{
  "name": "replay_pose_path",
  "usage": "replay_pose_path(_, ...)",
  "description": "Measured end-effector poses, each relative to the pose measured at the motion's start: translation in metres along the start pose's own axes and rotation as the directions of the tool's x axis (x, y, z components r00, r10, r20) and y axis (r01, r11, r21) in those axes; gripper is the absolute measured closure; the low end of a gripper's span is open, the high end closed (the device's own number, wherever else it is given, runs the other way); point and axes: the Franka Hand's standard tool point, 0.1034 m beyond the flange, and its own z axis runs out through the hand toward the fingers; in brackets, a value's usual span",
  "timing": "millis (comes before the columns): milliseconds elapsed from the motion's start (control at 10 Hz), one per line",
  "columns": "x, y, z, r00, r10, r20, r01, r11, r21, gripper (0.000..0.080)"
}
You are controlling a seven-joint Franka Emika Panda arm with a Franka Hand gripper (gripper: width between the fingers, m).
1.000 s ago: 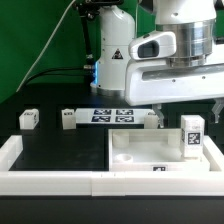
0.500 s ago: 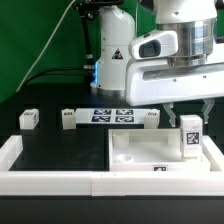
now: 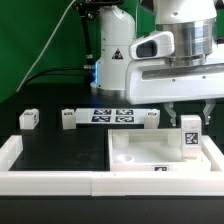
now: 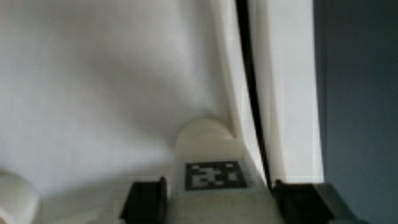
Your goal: Assemble one leg
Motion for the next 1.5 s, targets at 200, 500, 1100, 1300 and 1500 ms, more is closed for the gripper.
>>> replay_pose_path(200,-0.003,-0.002,0.001,0.963,0.27,-0.004,-0.269,0.963,0.025,0.0509)
replay_pose_path(500,-0.004,-0.008,0.001,0.788,0.615,0.035,-0.616,0.787,0.047,0.0509)
replay_pose_path(1100,-0.008,-0.017,0.004,0.601,0.797,0.062,-0.799,0.599,0.043,0.0503)
replay_pose_path(1300,-0.011,-0.022,0.007,0.714,0.698,0.064,-0.7,0.713,0.033,0.0204)
replay_pose_path(1500,-0.008,-0.017,0.008,0.876,0.479,0.052,-0.481,0.875,0.048,0.0159)
